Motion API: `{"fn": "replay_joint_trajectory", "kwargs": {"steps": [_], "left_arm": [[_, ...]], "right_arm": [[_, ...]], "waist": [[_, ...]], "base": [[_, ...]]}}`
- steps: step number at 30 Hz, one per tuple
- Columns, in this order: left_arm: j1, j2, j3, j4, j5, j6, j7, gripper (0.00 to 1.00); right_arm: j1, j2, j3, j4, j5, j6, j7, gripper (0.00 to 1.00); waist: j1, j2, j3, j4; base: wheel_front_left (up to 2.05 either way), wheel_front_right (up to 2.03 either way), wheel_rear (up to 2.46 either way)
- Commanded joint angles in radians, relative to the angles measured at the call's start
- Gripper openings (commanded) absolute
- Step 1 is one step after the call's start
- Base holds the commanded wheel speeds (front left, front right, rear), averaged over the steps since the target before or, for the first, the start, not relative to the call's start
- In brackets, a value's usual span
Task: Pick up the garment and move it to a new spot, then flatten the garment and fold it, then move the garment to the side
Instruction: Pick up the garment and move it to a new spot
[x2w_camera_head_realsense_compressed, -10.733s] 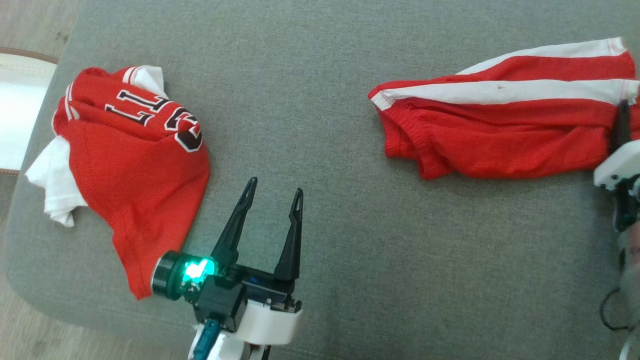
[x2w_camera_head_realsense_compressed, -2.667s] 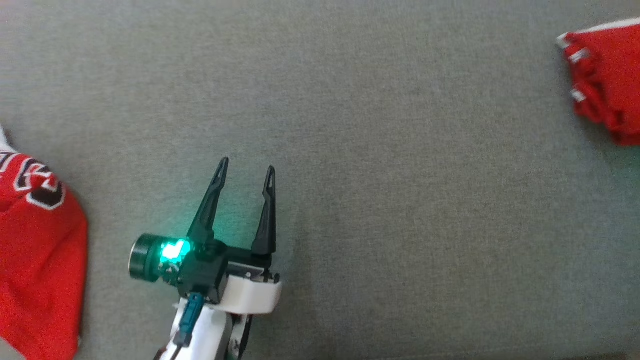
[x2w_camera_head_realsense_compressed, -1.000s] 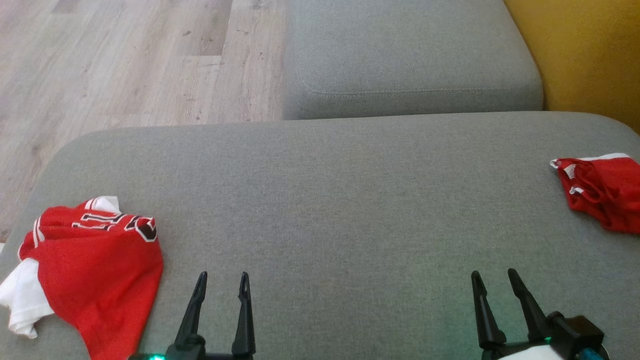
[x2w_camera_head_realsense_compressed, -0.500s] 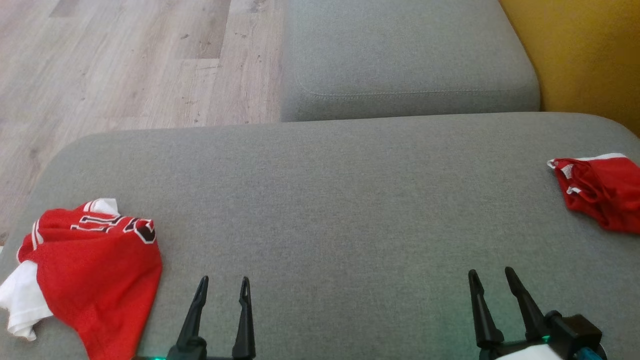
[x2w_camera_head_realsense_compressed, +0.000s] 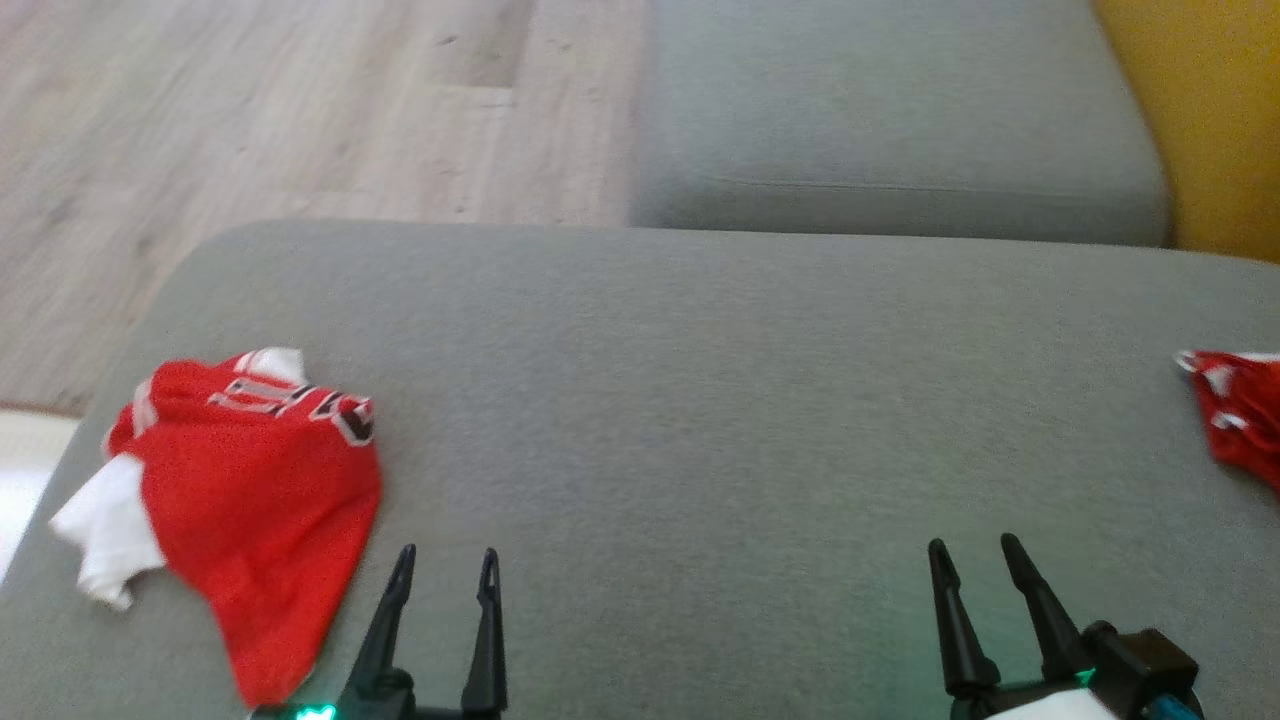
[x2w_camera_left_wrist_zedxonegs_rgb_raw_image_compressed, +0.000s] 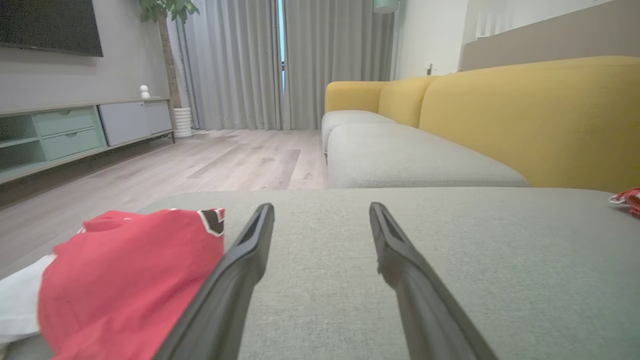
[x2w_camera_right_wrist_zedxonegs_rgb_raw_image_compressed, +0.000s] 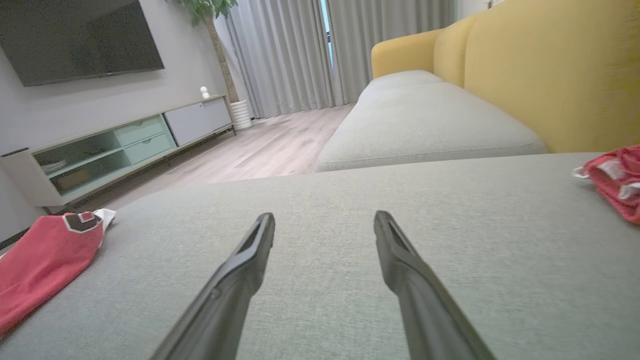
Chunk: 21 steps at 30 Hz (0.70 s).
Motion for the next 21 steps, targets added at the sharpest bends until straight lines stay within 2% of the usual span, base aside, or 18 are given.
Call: {"fn": "replay_joint_trajectory", "kwargs": {"steps": [1, 3, 11, 15, 21], "left_arm": [[-0.061, -0.004, 0.043, -0.032, 0.012, -0.002, -0.005, 1.0], [-0.065, -0.003, 0.059, -0.04, 0.022, -0.004, -0.005, 1.0], [-0.062, 0.014, 0.127, -0.056, 0.03, -0.004, -0.005, 1.0], [-0.064, 0.019, 0.16, -0.067, 0.03, -0.003, -0.005, 1.0], [-0.067, 0.024, 0.206, -0.089, 0.034, 0.0, -0.005, 1.0]], "right_arm": [[-0.034, -0.006, 0.026, -0.037, 0.005, -0.001, -0.011, 1.0], [-0.041, -0.006, 0.04, -0.039, 0.009, -0.001, -0.011, 1.0], [-0.078, -0.006, 0.072, -0.036, 0.022, -0.001, -0.011, 1.0], [-0.079, -0.006, 0.08, -0.032, 0.021, -0.001, -0.011, 1.0], [-0.074, -0.006, 0.073, -0.033, -0.003, -0.001, -0.011, 1.0]], "waist": [[0.0, 0.0, 0.017, 0.06], [0.0, 0.0, 0.031, 0.132], [0.0, 0.0, 0.048, 0.291], [0.0, 0.0, 0.054, 0.338], [0.0, 0.0, 0.078, 0.354]], "base": [[0.0, 0.0, 0.0], [0.0, 0.0, 0.0], [0.0, 0.0, 0.0], [0.0, 0.0, 0.0], [0.0, 0.0, 0.0]]}}
